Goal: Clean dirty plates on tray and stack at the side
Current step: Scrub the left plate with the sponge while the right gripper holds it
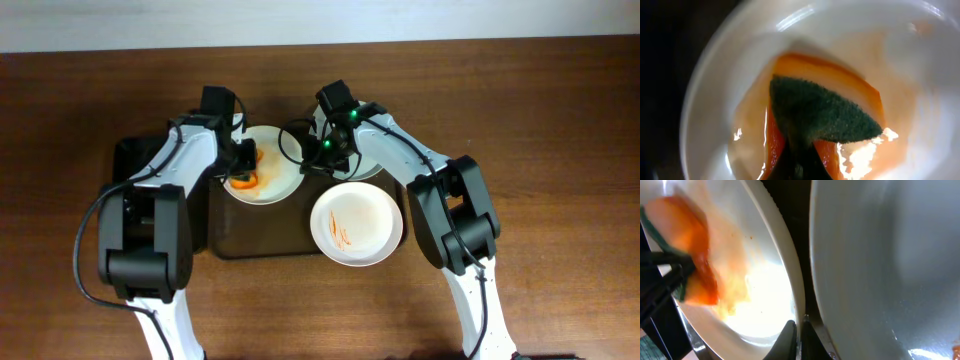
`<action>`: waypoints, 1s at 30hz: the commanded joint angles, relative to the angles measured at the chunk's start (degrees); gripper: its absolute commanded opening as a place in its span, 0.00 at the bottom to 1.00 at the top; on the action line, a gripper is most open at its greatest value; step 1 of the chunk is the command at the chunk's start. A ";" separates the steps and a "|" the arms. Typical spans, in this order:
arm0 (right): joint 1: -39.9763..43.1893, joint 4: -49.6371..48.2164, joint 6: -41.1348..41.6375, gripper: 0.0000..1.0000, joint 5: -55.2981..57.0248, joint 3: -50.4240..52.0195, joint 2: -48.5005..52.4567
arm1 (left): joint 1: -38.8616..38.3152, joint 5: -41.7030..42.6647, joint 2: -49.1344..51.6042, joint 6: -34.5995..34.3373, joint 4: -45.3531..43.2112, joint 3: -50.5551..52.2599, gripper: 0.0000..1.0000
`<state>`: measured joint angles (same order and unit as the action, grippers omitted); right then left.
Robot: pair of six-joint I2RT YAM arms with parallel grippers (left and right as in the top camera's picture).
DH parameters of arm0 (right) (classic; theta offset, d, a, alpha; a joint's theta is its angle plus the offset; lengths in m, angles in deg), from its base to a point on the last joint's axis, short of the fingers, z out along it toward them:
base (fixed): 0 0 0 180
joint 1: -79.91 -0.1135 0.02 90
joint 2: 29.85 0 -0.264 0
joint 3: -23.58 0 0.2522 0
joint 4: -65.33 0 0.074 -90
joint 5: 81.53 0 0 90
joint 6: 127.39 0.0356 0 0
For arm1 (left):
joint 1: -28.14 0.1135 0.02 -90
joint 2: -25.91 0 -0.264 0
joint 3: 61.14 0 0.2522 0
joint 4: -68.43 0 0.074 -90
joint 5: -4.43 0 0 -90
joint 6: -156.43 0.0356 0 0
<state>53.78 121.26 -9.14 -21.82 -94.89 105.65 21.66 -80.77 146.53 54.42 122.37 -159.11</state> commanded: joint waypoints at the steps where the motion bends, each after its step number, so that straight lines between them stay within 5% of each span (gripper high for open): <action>1: -0.07 0.39 -1.86 0.04 1.79 1.05 1.07 | 0.72 -11.69 5.18 -7.72 -4.68 2.89 0.00; 5: -0.17 0.52 -1.90 0.04 1.79 1.05 1.07 | -1.07 -9.68 5.16 -5.86 -7.41 2.19 0.00; 10: -0.17 0.70 -2.12 0.04 1.79 1.05 1.07 | -4.04 7.02 5.16 10.01 -13.86 1.53 0.00; 14: -0.15 0.74 -2.49 0.04 1.79 1.05 1.07 | -6.69 9.40 5.16 20.31 -9.88 1.55 0.00; 28: -0.15 0.76 -2.49 0.04 1.79 1.05 1.07 | 1.99 12.07 5.16 17.81 19.56 1.53 0.00; 30: -0.15 0.72 -2.49 0.04 1.79 1.05 1.07 | 3.13 17.86 5.16 17.22 21.40 1.53 0.00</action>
<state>52.78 122.57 -13.25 -22.12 -94.54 105.65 22.92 -65.30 147.97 72.87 140.51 -160.55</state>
